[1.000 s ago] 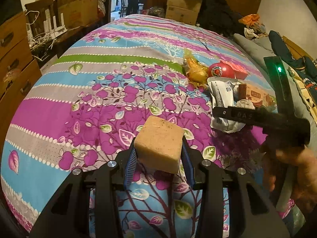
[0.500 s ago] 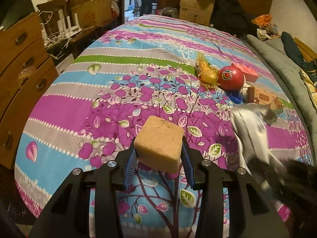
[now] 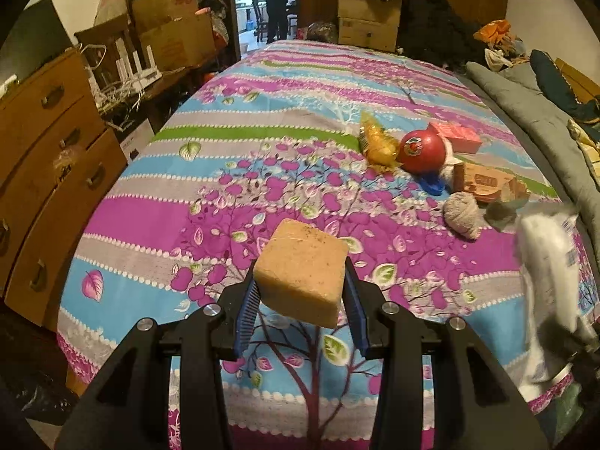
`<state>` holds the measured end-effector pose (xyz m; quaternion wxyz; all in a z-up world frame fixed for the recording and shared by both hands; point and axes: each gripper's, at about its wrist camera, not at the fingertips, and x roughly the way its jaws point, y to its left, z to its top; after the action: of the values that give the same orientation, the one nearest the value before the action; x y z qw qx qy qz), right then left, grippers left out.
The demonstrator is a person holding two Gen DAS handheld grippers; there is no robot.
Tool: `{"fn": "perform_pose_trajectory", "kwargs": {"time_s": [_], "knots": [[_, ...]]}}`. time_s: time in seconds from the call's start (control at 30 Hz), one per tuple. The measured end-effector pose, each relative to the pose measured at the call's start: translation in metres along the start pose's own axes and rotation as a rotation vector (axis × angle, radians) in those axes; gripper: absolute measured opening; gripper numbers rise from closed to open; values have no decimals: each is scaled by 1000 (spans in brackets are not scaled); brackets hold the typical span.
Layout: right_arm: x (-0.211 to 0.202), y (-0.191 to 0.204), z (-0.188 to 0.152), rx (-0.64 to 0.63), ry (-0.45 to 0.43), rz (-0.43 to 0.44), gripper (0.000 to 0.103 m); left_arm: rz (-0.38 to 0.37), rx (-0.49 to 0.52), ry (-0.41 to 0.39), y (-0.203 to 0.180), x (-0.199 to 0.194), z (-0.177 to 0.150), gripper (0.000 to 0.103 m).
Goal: Collect trash
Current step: 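Carry sponge and wrapper over the green bin and open both tools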
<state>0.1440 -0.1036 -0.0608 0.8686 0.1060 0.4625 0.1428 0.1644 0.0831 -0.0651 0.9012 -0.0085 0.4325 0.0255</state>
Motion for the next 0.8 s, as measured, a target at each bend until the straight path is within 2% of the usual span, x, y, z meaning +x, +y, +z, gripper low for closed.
{"fn": "perform_pose_trajectory", "kwargs": {"time_s": [0.2,0.37,0.8], "knots": [[-53,-20,9,34,-105,-32,26,-27,65,-42,-35,-22,11,40],[-91,-48,6,94,-164,-75,26,-72,145,-87,-79,-39,23,40],[-211,-152,-32,267,-319,-282,26,-241,355,-166,-213,-80,34,40]]}}
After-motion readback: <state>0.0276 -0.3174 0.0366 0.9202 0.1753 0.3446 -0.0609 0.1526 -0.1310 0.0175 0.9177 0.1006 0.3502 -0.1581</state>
